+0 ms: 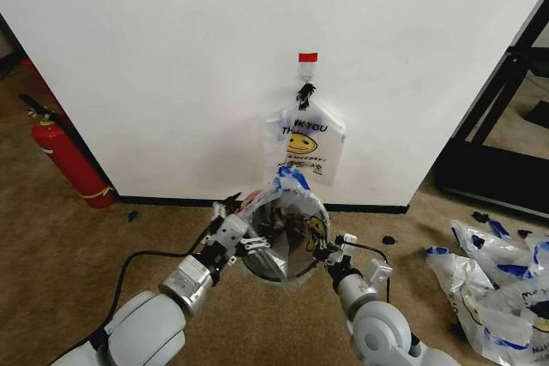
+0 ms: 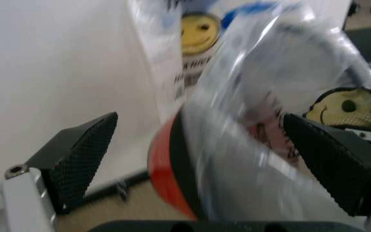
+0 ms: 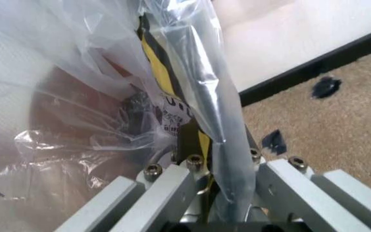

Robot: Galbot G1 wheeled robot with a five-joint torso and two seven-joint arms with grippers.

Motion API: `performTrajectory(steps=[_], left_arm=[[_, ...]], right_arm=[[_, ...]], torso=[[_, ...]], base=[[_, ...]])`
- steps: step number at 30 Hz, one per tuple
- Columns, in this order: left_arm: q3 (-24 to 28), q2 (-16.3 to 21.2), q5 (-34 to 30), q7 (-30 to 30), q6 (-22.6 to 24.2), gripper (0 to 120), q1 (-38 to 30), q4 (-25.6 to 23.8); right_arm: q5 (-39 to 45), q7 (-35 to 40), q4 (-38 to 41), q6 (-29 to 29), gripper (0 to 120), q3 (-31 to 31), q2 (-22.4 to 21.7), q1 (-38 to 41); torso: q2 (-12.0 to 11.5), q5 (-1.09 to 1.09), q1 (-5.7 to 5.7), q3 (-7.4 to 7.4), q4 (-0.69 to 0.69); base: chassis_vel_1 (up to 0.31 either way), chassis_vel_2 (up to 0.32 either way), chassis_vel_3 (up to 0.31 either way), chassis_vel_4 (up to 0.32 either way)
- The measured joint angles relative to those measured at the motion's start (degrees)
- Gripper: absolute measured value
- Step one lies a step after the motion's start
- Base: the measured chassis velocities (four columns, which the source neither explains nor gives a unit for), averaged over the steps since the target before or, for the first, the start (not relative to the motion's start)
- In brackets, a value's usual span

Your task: Pick up the garbage bag from the wall and place it over the trash bin.

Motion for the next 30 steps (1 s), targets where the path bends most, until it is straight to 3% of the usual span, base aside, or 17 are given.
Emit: performTrajectory(steps=[4, 6, 8, 9, 11, 16, 22, 30], left_arm=[[-2.36, -0.51, -4.36, 1.89, -2.64, 100, 2.09, 2.51], [-3.61, -0.43, -6.12, 7.83, -7.45, 100, 2.67, 4.98], [-5.33, 0.04, -6.89, 18.19, -14.62, 100, 2.60, 8.20], [-5.33, 0.04, -6.89, 18.19, -14.62, 100, 2.60, 8.20], [-6.57, 0.40, -6.57, 30.03, -20.86, 100, 1.40, 12.35], [-6.81, 0.25, -2.70, 45.23, -26.45, 100, -1.05, 19.67], [-7.27, -0.25, 3.39, 51.59, -31.04, 100, -2.01, 24.48], [-6.16, -0.95, 5.94, 45.84, -31.65, 97, -2.21, 23.81]], right_arm=[[1.56, -0.17, 0.60, 0.07, 0, 3.11, 0.86, -1.43], [2.65, -0.86, 1.42, -0.96, 0, 5.27, 0.92, -2.37], [4.38, -2.24, 1.73, -2.63, 0, 7.47, 0.58, -3.18], [4.38, -2.24, 1.73, -2.63, 0, 7.47, 0.58, -3.18], [6.68, -4.12, 1.80, -4.80, 0, 9.43, -0.07, -3.64], [9.15, -7.66, 1.21, -7.68, 0, 12.08, -1.06, -3.96], [9.92, -8.06, 1.11, -8.25, 0, 12.96, -1.04, -3.54], [9.53, -7.79, 1.09, -8.27, 0, 12.50, 0.01, -3.10]], torso=[[0.00, 0.00, 0.00, 0.00, 0.00], [0.00, -0.01, 0.00, 0.00, 0.00], [0.00, 0.01, 0.00, 0.00, 0.00], [0.00, 0.01, 0.00, 0.00, 0.00], [0.00, 0.00, 0.00, 0.00, -0.01], [0.00, 0.00, 0.00, 0.01, 0.00], [0.00, -0.01, 0.00, 0.01, 0.00], [0.00, 0.00, 0.00, 0.01, 0.00]], base=[[0.000, 0.000, 0.000, 0.000], [0.000, 0.000, 0.000, 0.000], [0.000, 0.000, 0.000, 0.000], [0.000, 0.000, 0.000, 0.000], [0.000, 0.000, 0.000, 0.000], [0.000, 0.000, 0.000, 0.000], [0.000, 0.000, 0.000, 0.000], [0.000, 0.000, 0.000, 0.000]])
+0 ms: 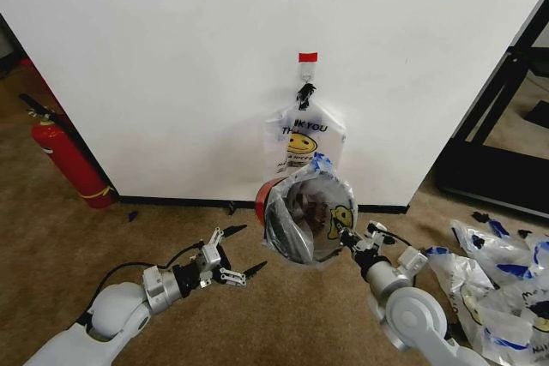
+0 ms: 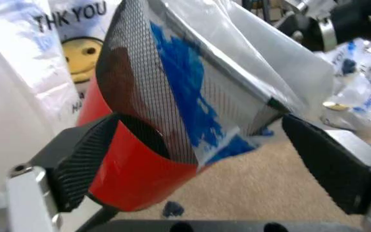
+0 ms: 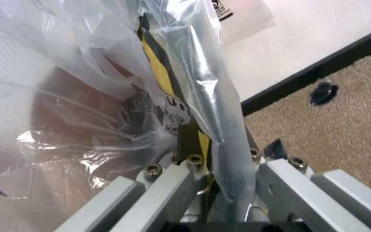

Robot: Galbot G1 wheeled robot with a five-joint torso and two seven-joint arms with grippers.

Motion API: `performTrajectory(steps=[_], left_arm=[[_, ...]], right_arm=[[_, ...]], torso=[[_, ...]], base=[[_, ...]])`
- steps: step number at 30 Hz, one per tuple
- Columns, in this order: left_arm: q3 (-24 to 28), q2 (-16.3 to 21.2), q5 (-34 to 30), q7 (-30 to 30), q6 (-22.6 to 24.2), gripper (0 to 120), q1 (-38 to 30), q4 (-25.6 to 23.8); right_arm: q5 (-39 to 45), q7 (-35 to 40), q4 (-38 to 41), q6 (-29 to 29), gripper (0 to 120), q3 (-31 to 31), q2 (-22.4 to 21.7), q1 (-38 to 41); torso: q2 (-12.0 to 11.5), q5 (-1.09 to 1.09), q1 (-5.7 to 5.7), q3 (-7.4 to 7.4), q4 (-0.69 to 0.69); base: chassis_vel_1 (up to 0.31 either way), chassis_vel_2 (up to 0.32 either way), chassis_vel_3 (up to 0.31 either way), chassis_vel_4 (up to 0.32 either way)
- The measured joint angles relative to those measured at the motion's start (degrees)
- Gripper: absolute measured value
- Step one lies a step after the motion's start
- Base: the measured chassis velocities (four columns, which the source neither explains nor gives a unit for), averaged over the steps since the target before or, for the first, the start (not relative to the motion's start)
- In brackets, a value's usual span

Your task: Pick up the garbage bag from the wall and place it over the trash bin.

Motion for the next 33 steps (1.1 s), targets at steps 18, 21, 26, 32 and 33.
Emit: performTrajectory(steps=[18, 21, 26, 32, 33], left_arm=[[1.38, -0.55, -0.33, -0.16, 0.36, 36, 0.07, -2.18], [1.30, -0.46, -0.30, -0.13, 0.37, 29, 0.21, -2.39], [1.04, -0.40, -0.18, 0.22, 0.37, 11, 0.27, -2.41], [1.03, -0.44, -0.11, 0.93, 0.37, 0, 0.35, -2.43], [1.03, -0.44, -0.11, 1.06, 0.37, 0, 0.35, -2.43]], right_arm=[[-1.15, 0.26, 0.76, 0.25, 0, 0.34, 0.90, -0.85], [-1.32, 0.27, 0.76, 0.26, 0, 0.23, 0.95, -0.73], [-1.80, 0.34, 0.62, 0.53, 0, 0.16, 1.00, -0.39], [-2.01, 0.22, 0.30, 0.83, 0, 0.07, 1.12, -0.32], [-2.08, 0.18, 0.24, 0.90, 0, 0.07, 1.12, -0.32]], torso=[[0.00, 0.00, 0.00, -0.01, -0.01], [0.00, 0.01, 0.00, -0.01, 0.00], [0.00, 0.00, 0.00, -0.01, -0.01], [0.00, 0.01, 0.00, -0.01, -0.01], [0.00, 0.00, 0.00, -0.01, -0.01]], base=[[0.000, 0.000, 0.000, 0.000], [0.000, 0.000, 0.000, 0.000], [0.000, 0.000, 0.000, 0.000], [0.000, 0.000, 0.000, 0.000], [0.000, 0.000, 0.000, 0.000]])
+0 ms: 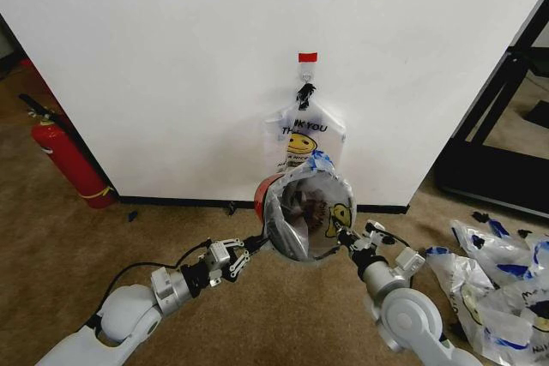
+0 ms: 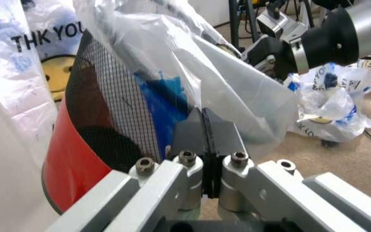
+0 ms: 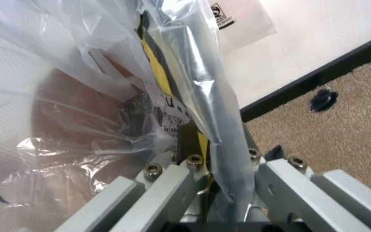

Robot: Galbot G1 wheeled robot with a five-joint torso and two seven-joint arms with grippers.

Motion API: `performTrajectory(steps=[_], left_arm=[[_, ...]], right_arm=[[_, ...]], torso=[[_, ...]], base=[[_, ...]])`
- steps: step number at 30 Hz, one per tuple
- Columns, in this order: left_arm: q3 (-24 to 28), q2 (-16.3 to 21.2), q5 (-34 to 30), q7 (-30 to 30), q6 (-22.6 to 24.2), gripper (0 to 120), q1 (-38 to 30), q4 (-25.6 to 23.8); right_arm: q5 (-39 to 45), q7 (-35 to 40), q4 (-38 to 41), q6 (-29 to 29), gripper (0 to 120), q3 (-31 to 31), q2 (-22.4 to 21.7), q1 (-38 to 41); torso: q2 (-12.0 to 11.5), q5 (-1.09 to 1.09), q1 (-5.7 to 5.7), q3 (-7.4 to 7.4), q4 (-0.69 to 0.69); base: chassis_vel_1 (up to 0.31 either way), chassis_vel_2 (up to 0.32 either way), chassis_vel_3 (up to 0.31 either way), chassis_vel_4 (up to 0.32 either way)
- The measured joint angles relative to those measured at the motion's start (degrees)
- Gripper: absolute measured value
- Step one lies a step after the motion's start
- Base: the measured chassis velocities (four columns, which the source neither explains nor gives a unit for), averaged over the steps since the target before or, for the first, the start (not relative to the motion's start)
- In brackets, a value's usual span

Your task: Pick up the garbage bag from the wall and place it over the trash bin.

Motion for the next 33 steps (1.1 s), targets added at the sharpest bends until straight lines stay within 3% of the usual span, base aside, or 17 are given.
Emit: performTrajectory(steps=[7, 18, 28, 33], left_arm=[[-0.17, 0.02, 0.47, 0.27, -0.01, 0, -0.10, 0.23], [-1.02, -0.05, 8.16, -1.52, -0.15, 0, -1.72, 5.84], [-0.87, -0.44, 8.62, -4.61, 0.72, 0, -2.07, 5.58], [-2.91, 0.59, 8.83, 1.03, -2.07, 0, -0.67, 5.77]], right_arm=[[0.09, -0.23, -0.22, 0.24, 0, 0.15, 0.04, 0.19], [2.21, 1.34, 0.84, -0.87, 0, 0.11, 0.13, 0.44], [1.22, 2.87, 1.37, -3.26, 0, -0.69, 0.32, -0.25], [1.01, 2.77, 1.28, -2.30, 0, -0.18, 0.43, 0.15]], torso=[[0.00, 0.00, 0.00, 0.00, 0.00], [0.00, 0.00, 0.00, 0.00, 0.00], [0.00, 0.00, 0.00, 0.00, 0.00], [0.00, 0.01, 0.00, 0.00, 0.00]], base=[[0.000, 0.000, 0.000, 0.000], [0.000, 0.000, 0.000, 0.000], [0.000, 0.000, 0.000, 0.000], [0.000, 0.000, 0.000, 0.000]])
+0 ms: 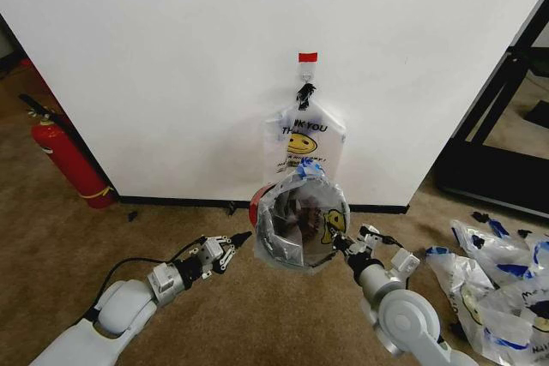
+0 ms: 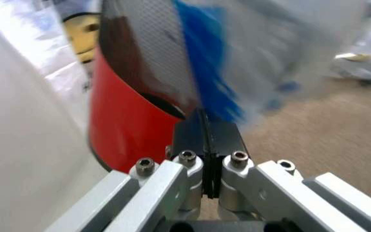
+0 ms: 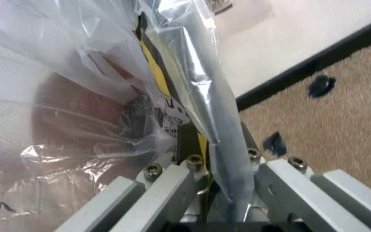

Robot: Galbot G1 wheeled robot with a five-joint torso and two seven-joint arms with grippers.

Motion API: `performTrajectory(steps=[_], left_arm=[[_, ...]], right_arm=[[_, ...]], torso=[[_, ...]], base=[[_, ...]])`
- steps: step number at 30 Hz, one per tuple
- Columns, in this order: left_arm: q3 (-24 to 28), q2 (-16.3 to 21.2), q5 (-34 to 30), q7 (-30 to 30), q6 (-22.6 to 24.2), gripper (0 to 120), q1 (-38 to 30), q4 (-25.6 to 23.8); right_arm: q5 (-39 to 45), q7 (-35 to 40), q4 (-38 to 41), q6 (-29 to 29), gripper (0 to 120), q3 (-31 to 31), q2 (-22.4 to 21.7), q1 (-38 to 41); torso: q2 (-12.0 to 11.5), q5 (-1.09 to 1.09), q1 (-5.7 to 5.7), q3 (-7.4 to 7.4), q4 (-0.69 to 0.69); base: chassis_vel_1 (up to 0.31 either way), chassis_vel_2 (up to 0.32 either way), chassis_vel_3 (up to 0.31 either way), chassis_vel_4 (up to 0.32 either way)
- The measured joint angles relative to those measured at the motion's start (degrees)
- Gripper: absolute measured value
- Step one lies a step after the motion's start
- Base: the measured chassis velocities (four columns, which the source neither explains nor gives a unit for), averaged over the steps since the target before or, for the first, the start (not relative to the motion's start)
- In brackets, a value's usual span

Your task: Pick up the garbage bag from the wall and place it over the trash bin.

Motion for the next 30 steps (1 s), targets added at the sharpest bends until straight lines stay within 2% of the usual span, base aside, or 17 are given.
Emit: performTrajectory(steps=[1, 3, 5, 7, 11, 14, 15, 19, 20, 26, 30], left_arm=[[0.00, 0.00, 0.00, 0.00, 0.00, 0, 0.00, 0.00], [-1.19, 0.20, 0.09, 3.78, -1.70, 4, 0.67, 0.44], [-1.60, 0.23, -0.86, 5.68, -2.48, 12, 0.93, 0.67], [-1.64, 0.18, -4.99, 7.18, -2.88, 23, 1.03, 0.73], [-1.39, 0.04, -9.27, 8.17, -2.20, 32, 0.73, 0.63], [-1.16, 0.02, -14.00, 8.67, 0.16, 48, 0.54, 0.11], [-1.16, 0.02, -14.00, 8.67, 0.16, 48, 0.54, 0.11], [-0.82, 0.15, -19.17, 9.85, 3.67, 66, 0.59, -1.15], [-0.82, 0.15, -19.17, 9.85, 3.67, 66, 0.59, -1.15], [0.59, -0.21, -23.04, 8.33, 8.94, 90, 0.09, -2.76], [1.11, -0.36, -24.90, 6.32, 11.30, 86, -0.05, -3.32]], right_arm=[[0.00, 0.00, 0.00, 0.00, 0, 0.00, 0.00, 0.00], [0.13, -0.08, 0.00, 0.22, 0, 0.42, -0.06, 0.17], [0.21, -0.16, 0.00, 0.33, 0, 0.61, -0.12, 0.24], [0.16, -0.40, 0.00, 0.39, 0, 0.61, -0.20, 0.26], [-0.09, -0.68, -0.07, 0.49, 0, 0.51, -0.20, 0.33], [-0.45, -1.13, -0.22, 0.66, 0, 0.48, -0.25, 0.31], [-0.45, -1.13, -0.22, 0.66, 0, 0.48, -0.25, 0.31], [-0.79, -1.66, -0.75, 1.09, 0, 0.58, -0.35, 0.28], [-0.79, -1.66, -0.75, 1.09, 0, 0.58, -0.35, 0.28], [-1.01, -2.20, -0.86, 1.47, 0, 0.59, -0.32, 0.28], [-1.07, -2.50, -0.90, 1.67, 0, 0.62, -0.31, 0.23]], torso=[[0.00, 0.00, 0.00, 0.00, 0.00], [0.00, 0.00, 0.00, 0.00, 0.01], [0.00, 0.00, 0.00, 0.00, 0.01], [0.00, 0.00, 0.00, 0.00, 0.00], [0.00, -0.01, 0.00, 0.00, 0.00], [0.00, 0.00, 0.00, 0.00, 0.00], [0.00, 0.00, 0.00, 0.00, 0.00], [0.00, 0.00, 0.00, 0.00, 0.00], [0.00, 0.00, 0.00, 0.00, 0.00], [0.00, 0.00, 0.00, 0.00, 0.00], [0.00, 0.00, 0.00, 0.00, 0.00]], base=[[0.000, 0.000, 0.000, 0.000], [0.000, 0.000, 0.000, 0.000], [0.000, 0.000, 0.000, 0.000], [0.000, 0.000, 0.000, 0.000], [0.000, 0.000, 0.000, 0.000], [0.000, 0.000, 0.000, 0.000], [0.000, 0.000, 0.000, 0.000], [0.000, 0.000, 0.000, 0.000], [0.000, 0.000, 0.000, 0.000], [0.000, 0.000, 0.000, 0.000], [0.000, 0.000, 0.000, 0.000]])
